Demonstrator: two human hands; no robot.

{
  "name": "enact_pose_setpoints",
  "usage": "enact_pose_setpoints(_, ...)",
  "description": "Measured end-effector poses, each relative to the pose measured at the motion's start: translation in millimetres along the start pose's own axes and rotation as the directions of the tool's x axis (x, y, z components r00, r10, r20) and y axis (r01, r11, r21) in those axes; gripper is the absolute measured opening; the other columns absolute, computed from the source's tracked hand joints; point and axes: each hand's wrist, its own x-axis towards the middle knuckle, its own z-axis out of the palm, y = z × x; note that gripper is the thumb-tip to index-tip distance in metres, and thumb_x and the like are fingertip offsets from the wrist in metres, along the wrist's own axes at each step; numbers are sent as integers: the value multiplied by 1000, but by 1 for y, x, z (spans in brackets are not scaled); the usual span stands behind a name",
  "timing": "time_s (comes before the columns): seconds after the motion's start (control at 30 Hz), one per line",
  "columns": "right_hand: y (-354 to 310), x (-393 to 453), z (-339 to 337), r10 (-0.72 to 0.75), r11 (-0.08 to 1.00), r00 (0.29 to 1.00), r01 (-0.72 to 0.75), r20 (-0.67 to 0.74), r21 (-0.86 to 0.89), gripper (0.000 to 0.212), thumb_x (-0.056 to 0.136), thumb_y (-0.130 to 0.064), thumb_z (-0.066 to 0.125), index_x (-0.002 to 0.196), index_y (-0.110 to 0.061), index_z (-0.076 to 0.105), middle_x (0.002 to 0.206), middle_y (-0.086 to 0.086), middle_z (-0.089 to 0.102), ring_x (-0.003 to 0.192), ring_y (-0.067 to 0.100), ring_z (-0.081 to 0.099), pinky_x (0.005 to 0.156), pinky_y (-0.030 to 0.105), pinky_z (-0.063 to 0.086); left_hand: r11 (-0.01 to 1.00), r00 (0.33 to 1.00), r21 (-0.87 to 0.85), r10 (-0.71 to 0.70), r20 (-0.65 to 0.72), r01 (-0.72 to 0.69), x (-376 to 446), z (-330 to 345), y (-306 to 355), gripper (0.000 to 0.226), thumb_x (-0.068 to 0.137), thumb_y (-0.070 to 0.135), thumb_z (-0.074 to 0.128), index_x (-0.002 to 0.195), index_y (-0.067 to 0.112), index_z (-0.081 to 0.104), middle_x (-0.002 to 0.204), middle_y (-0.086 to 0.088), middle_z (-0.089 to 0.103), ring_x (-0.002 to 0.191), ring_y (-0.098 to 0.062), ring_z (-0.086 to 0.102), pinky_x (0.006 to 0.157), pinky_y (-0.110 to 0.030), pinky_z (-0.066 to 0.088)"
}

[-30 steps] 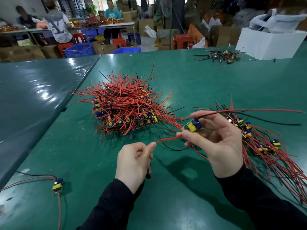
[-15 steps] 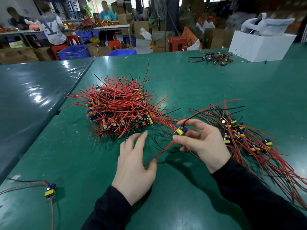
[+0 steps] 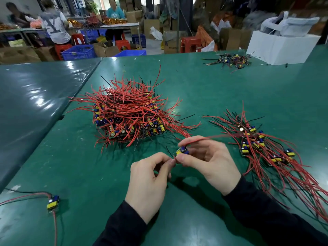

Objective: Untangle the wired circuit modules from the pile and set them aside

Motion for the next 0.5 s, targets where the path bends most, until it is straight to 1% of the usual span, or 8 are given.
enact_pose_setpoints(0.1, -2, -5, 2, -55, 997, 998, 56, 31, -48, 22, 70, 6, 77, 84, -9, 67, 68, -1, 67, 60, 8, 60, 61, 15, 49, 998, 999, -29, -51, 5, 51, 0, -1, -1, 29, 86, 15, 66, 58, 20, 58, 48, 2, 61, 43, -4, 50, 49, -15, 38)
enact_pose_setpoints(0.17, -4, -6, 2, -77, 996, 996, 79, 40, -38, 22, 71, 6, 76, 85, -8, 66, 69, -1, 67, 60, 6, 60, 61, 14, 48, 997, 999, -62, -53, 6, 53, 1, -3, -1, 28, 86, 17, 66, 59, 19, 60, 49, 2, 61, 45, -6, 51, 52, -20, 41)
enact_pose_setpoints(0.23, -3, -4, 0, -80, 997, 997, 80, 3, -11, 23, 70, 8, 75, 84, -9, 67, 68, -1, 68, 62, 7, 63, 62, 14, 49, 994, 999, -98, -46, 15, 48, 3, -3, 0, 26, 87, 16, 64, 61, 19, 62, 53, 3, 63, 51, -13, 56, 56, -28, 46)
enact_pose_setpoints(0.3, -2, -2, 0, -71, 997, 997, 71, -29, 0, 24, 69, 8, 76, 82, -12, 69, 68, -1, 69, 64, 9, 64, 65, 16, 51, 988, 998, -139, -62, 20, 65, 3, -2, 0, 27, 88, 11, 63, 62, 19, 63, 54, 2, 65, 54, -21, 60, 57, -32, 49)
enact_pose_setpoints(0.43, -1, -6, 4, -92, 996, 996, 92, 0, -17, 22, 69, 7, 76, 83, -9, 67, 71, 0, 69, 65, 8, 62, 66, 15, 50, 978, 993, -183, -111, -36, 102, 2, 1, -3, 25, 87, 8, 64, 63, 16, 66, 52, 0, 65, 53, -23, 62, 53, -29, 48)
enact_pose_setpoints(0.5, -1, -4, 2, -98, 995, 994, 98, -41, 5, 22, 69, 8, 75, 82, -8, 67, 70, -1, 69, 64, 7, 62, 65, 14, 50, 965, 989, -223, -145, -14, 138, 2, 1, -4, 24, 87, 9, 64, 65, 15, 67, 55, -1, 67, 56, -23, 65, 56, -31, 52)
